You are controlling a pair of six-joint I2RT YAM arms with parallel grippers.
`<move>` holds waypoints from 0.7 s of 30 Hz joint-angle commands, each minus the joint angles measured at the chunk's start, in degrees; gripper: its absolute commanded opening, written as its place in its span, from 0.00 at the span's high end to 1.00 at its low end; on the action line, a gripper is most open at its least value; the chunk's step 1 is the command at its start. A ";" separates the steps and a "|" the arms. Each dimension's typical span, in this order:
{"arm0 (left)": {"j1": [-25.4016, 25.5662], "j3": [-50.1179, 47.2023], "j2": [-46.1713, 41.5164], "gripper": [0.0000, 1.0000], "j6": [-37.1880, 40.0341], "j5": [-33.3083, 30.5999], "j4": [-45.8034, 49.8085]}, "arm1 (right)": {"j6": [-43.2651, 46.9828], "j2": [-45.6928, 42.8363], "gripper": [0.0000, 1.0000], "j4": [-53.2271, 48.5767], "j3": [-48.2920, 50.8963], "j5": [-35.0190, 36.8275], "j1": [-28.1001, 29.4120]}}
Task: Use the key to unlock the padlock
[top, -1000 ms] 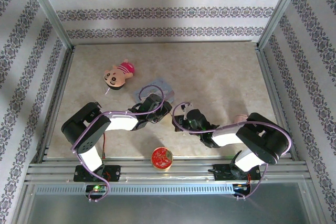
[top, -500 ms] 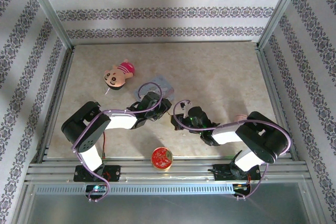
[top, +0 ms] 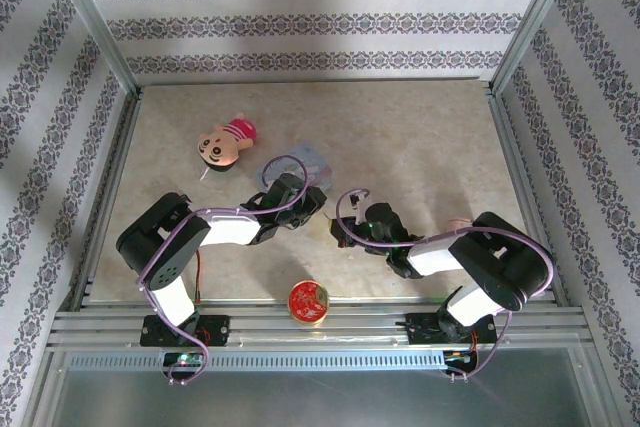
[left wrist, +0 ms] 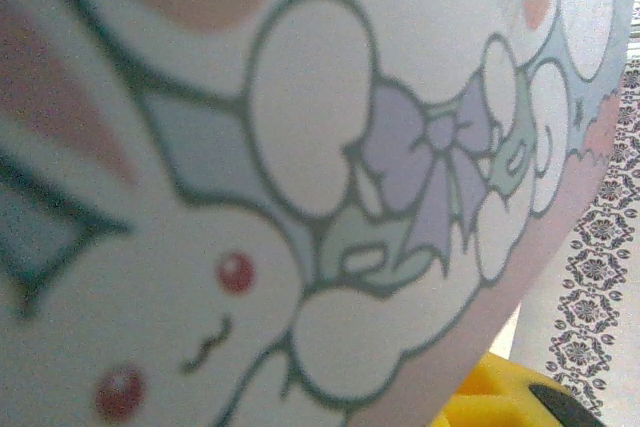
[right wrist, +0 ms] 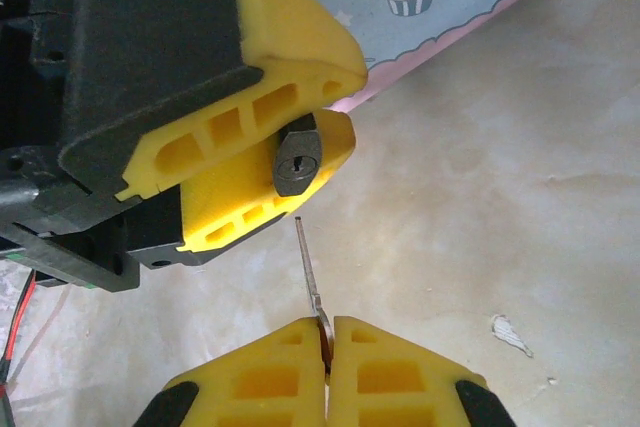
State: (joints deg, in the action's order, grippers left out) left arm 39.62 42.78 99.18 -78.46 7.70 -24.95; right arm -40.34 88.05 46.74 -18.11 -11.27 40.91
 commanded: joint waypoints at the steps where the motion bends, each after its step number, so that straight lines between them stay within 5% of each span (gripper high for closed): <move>1: -1.03 -0.29 0.90 0.79 -4.79 6.09 1.10 | -0.09 -0.40 1.00 2.13 0.86 -1.28 -0.89; 21: -1.03 -0.32 1.54 0.79 -4.60 7.41 0.99 | 0.26 2.30 1.00 2.48 -3.15 -3.50 -1.55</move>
State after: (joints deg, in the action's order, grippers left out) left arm 39.57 42.78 99.18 -78.43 7.97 -24.95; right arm -40.34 89.95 46.96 -19.03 -13.45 39.86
